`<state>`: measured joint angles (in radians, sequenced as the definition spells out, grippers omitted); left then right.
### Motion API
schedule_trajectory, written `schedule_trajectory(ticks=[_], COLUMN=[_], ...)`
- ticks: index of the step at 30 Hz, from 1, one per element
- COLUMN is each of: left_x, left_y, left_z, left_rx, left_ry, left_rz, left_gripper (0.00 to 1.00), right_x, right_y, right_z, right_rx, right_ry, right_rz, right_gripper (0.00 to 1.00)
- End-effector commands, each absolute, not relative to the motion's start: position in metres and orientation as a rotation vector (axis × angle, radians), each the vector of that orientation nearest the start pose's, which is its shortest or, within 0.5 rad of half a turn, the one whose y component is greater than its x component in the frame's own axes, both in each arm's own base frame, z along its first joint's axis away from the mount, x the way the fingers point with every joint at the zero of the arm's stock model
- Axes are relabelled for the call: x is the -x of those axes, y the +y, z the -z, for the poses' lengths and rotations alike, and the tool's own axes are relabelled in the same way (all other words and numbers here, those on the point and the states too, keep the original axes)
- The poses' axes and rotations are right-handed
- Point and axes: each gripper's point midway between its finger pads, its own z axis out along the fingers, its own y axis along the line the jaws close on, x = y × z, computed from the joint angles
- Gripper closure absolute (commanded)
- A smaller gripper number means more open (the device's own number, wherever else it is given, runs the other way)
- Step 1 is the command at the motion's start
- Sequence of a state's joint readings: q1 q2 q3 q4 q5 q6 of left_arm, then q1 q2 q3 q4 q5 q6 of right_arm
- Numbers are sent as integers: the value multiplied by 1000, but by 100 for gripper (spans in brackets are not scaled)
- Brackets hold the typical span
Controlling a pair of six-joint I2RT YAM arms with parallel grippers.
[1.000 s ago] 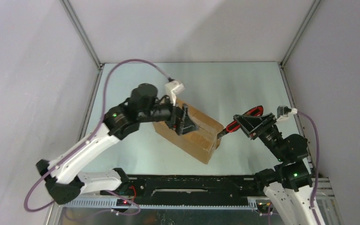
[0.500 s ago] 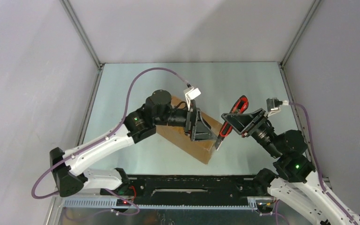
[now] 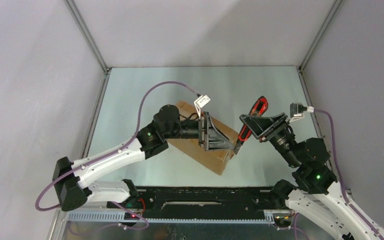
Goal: Unpack the express box
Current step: Adjust the knife.
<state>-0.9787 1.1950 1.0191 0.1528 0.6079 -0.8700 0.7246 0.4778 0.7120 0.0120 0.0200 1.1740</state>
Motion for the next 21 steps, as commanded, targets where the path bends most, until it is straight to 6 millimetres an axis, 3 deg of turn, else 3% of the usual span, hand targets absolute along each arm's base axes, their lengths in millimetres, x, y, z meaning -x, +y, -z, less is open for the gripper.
schedule_trajectory(ticks=[1, 4, 7, 12, 17, 21], left_x=[-77, -79, -97, -107, -100, -102], left_y=[-367, -361, -353, -341, -366, -370], left_z=[-403, -410, -399, -396, -380, -371], left_rx=[-669, -594, -470, -395, -500, -532], left_ry=[1603, 1552, 1615, 1603, 1739, 1819], left_rz=[2039, 2095, 2025, 1967, 1935, 1878], left_gripper=[10, 12, 18, 18, 18, 17], right_x=[-187, -190, -189, -189, -190, -190], right_y=[194, 195, 190, 187, 200, 194], right_z=[-382, -381, -382, -379, -383, -386], right_rx=[-380, -398, -412, -427, -429, -440], right_ry=[1506, 1505, 1494, 1496, 1481, 1451], right_rz=[-1429, -1414, -1404, -1398, -1433, -1403], right_gripper=[100, 100, 100, 100, 100, 100])
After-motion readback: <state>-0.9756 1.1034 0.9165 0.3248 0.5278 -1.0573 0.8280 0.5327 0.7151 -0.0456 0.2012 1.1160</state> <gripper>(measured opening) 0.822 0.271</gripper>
